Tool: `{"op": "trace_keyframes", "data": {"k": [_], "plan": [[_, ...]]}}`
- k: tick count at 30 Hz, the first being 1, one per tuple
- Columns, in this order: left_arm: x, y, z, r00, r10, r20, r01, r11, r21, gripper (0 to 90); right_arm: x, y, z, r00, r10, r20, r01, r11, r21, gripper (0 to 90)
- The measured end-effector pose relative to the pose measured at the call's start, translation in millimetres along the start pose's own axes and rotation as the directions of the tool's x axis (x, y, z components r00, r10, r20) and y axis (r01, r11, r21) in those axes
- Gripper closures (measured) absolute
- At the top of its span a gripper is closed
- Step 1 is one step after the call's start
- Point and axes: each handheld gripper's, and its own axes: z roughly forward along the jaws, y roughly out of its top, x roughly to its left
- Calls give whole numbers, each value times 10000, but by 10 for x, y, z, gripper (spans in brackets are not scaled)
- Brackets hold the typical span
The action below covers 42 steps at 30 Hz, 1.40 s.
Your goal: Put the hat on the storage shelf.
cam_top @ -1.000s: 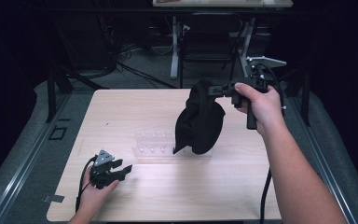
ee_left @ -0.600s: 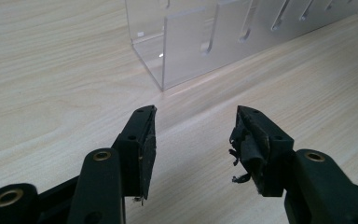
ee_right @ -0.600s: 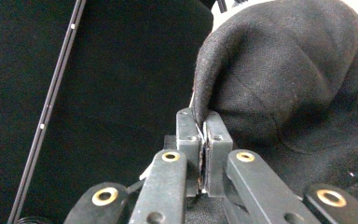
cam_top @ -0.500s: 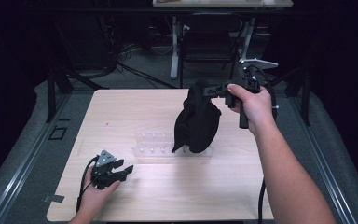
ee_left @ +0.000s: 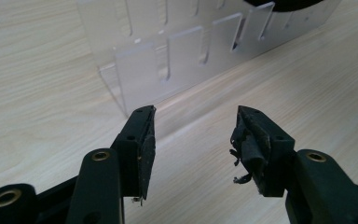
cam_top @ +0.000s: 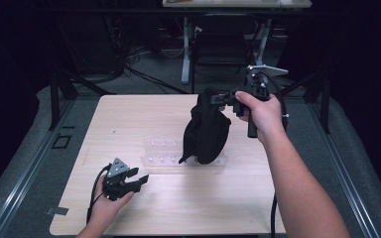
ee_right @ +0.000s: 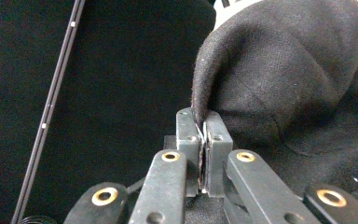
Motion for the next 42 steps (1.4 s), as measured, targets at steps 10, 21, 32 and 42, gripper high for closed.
{"op": "trace_keyframes", "data": {"k": [10, 21, 32, 42], "plan": [[-164, 263, -27, 9987, 325, 397, -308, 9986, -421, 497, 68, -22, 138, 9996, -54, -274, 57, 9999, 102, 876], [-363, 561, 25, 9943, 866, 624, -817, 9936, -775, 502, 100, -19, 254, 9985, -55, -552, 68, 9997, 220, 876], [-646, 796, 140, 9817, 1522, 1145, -1421, 9856, -920, 488, 112, -25, 279, 9983, -87, -580, 96, 9998, 152, 876], [-784, 908, 195, 9763, 1831, 1153, -1716, 9798, -1028, 576, 130, -29, 306, 9981, -73, -605, 82, 9999, 145, 875]]}}
